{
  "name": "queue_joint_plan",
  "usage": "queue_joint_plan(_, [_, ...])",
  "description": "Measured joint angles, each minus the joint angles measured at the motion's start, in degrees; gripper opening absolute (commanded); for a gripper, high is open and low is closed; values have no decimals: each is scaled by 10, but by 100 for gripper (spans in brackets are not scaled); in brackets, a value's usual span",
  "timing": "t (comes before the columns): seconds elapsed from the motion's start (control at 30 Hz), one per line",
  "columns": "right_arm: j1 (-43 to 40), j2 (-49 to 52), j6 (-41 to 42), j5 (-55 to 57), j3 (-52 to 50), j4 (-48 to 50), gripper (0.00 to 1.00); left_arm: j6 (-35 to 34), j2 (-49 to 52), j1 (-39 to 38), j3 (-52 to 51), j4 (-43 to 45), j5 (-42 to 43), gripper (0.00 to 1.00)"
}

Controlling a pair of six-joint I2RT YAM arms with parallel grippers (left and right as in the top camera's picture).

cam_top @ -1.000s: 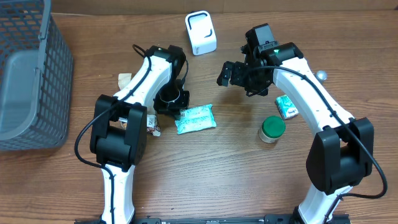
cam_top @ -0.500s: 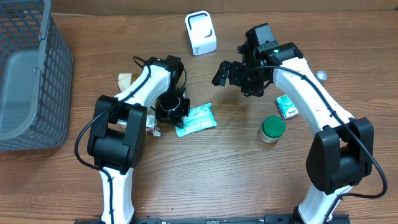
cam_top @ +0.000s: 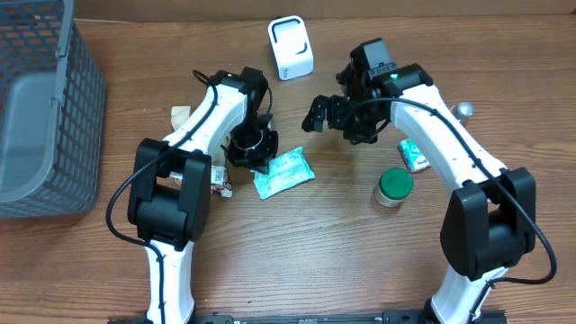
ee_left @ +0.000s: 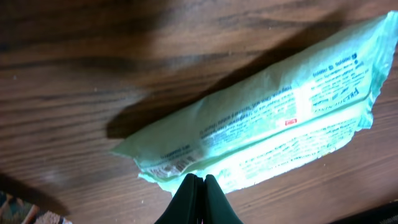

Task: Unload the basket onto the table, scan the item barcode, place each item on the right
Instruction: 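Lower the right gripper and grasp the teal wipes pack's end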

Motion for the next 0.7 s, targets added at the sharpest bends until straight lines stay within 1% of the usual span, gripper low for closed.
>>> queue_joint_plan(0.1, [2, 2, -4, -3, -25, 16, 100, 0, 0, 0, 0, 13, -1, 7])
queue_joint_plan(0.17, [4, 11, -7, -9, -38, 26, 96, 0, 0, 0, 0, 13, -4, 7])
queue_joint_plan(0.27, [10, 26, -12, -23, -50, 37, 95, 0, 0, 0, -1, 15, -10, 6])
queue_joint_plan(0.4, [21, 54, -15, -38, -53, 54, 86, 0, 0, 0, -8, 20, -19, 5])
queue_joint_plan(0.47, [26, 69, -19, -45, -53, 64, 79, 0, 0, 0, -12, 21, -35, 5])
queue_joint_plan(0.57, [30, 93, -18, -78, -53, 68, 62, 0, 0, 0, -12, 22, -50, 5])
queue_joint_plan(0.7, [30, 95, -21, -99, -54, 66, 62, 0, -2, 0, -33, 45, -52, 5])
